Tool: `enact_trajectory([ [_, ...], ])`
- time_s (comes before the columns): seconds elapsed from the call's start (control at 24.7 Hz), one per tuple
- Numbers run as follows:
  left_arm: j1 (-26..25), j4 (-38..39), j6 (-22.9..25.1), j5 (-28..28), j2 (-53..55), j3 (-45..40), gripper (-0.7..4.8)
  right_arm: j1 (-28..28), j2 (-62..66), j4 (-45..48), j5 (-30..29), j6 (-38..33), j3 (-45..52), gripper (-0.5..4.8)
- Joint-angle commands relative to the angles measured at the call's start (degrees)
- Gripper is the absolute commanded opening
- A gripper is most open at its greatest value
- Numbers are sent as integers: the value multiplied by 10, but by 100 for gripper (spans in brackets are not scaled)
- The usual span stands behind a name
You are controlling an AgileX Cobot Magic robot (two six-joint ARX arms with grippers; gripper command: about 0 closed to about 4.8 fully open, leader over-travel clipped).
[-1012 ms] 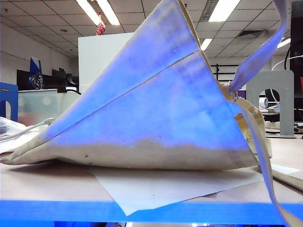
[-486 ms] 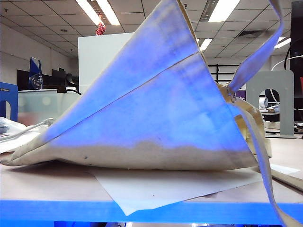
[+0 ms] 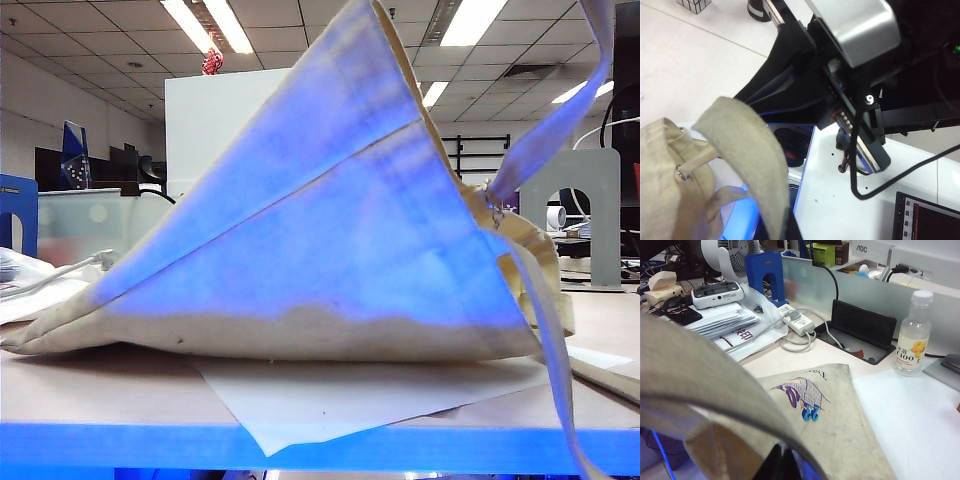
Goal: Take the glasses case out of the canvas bag and put it on the table.
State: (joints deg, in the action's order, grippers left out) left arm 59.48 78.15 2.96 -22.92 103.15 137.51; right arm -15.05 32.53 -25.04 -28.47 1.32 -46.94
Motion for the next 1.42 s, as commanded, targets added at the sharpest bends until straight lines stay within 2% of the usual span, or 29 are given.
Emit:
enact_trajectory([
  [0.04,0,-23,0,-10,1,1,-5,0,0,7,-24,0,-3,-8],
  [0.12,0,-31,0,-21,3,1,9,0,-1,6,-24,0,-4,-8],
  [0.16,0,-37,0,-27,3,1,42,0,-1,6,-24,0,-5,-8],
  [0.24,0,-47,0,-33,3,1,142,0,-1,6,-24,0,-5,-8],
  [0.32,0,-56,0,-33,3,1,199,-1,-1,6,-24,0,-5,-9],
  [0.81,0,-58,-12,-29,6,1,201,-1,-1,6,-23,0,-5,-8],
  [0.89,0,-54,0,-11,12,1,201,-1,-1,5,-23,0,-5,-8],
  [1.01,-2,-32,23,67,28,-1,202,-1,-2,-5,-23,3,-5,-8],
  [1.09,-14,-14,26,87,45,-4,215,-1,-6,-21,-23,5,-5,11],
  [1.26,-25,21,25,45,92,-16,264,2,-28,-33,-7,7,-5,59],
  [1.34,-26,41,24,27,122,-19,279,5,-47,-37,21,19,-8,59],
  [1.42,-26,40,12,-23,141,-32,279,13,-70,-58,71,50,-21,59],
])
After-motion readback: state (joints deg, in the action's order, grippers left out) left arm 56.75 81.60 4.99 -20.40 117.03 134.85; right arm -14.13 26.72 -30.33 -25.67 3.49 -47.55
